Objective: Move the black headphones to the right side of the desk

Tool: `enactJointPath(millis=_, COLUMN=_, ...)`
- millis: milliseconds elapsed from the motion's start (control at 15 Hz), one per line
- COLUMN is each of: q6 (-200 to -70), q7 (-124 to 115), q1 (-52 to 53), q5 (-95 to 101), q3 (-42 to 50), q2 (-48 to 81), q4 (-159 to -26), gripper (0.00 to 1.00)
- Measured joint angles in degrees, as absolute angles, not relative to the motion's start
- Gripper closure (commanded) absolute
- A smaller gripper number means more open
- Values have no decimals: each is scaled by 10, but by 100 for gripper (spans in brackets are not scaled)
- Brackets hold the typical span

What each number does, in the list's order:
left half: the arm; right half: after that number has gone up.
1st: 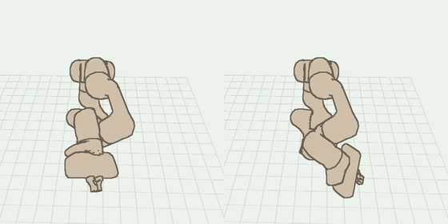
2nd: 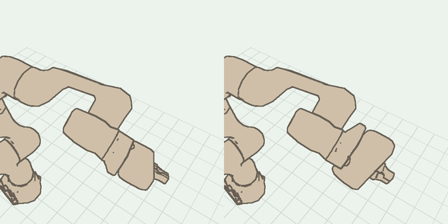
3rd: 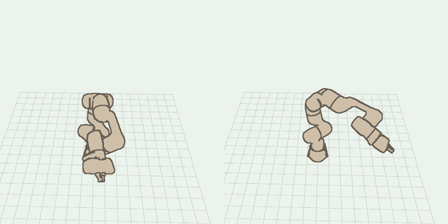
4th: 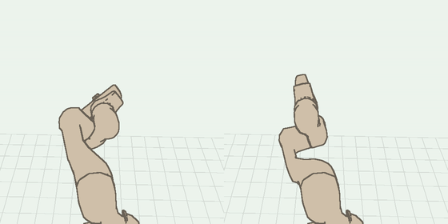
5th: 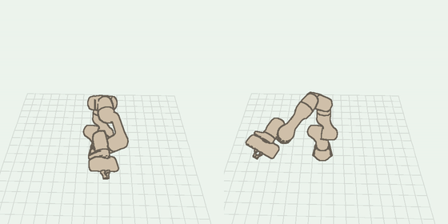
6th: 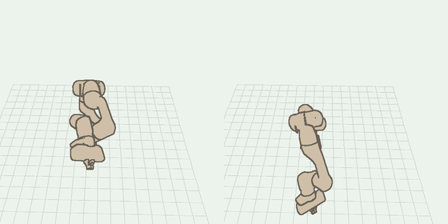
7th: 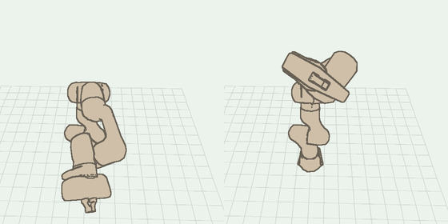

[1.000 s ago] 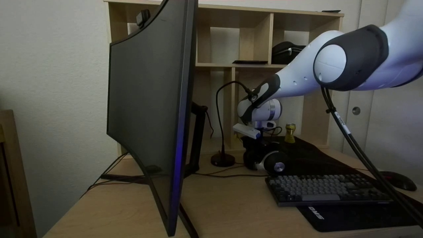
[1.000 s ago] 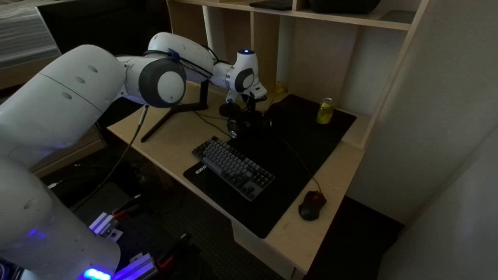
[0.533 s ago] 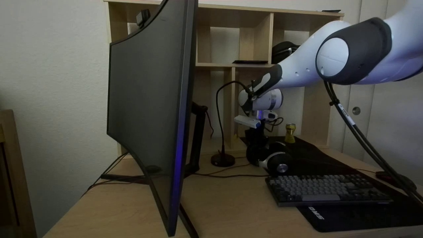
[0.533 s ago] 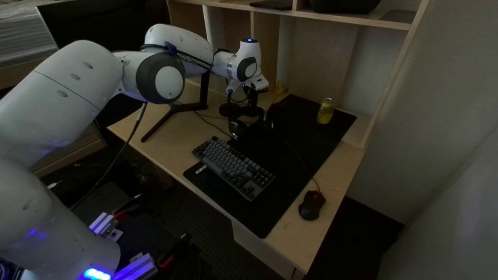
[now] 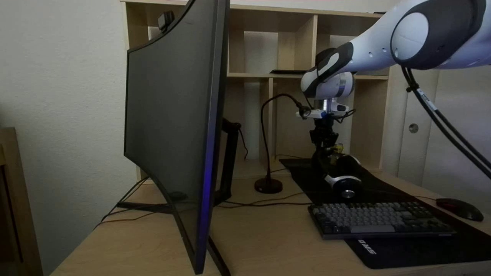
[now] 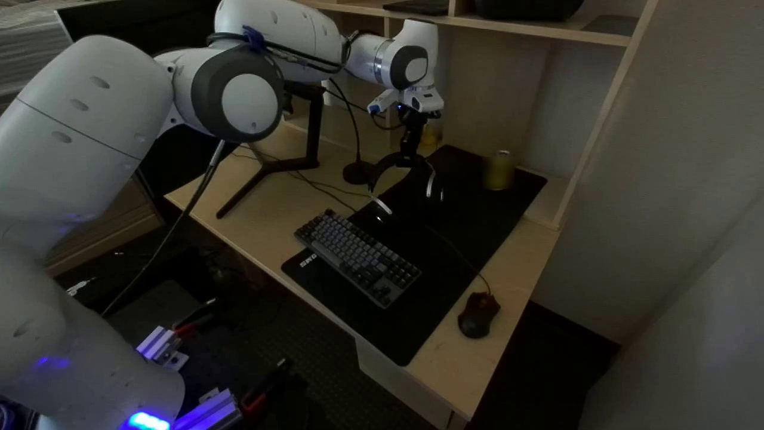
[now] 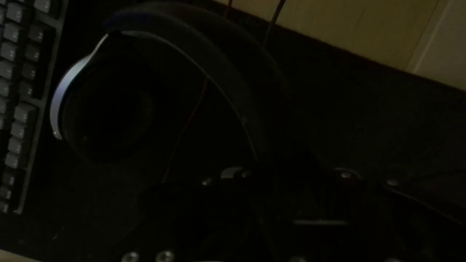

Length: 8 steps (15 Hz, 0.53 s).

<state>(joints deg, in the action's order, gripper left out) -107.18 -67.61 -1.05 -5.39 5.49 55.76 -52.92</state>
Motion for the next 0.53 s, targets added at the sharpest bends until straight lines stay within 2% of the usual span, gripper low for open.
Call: enactJointPath(millis=533, q6=-1056, q7=-725, q1=-96, q5=-87, q3=63, q2=563, q4=-534, gripper=88)
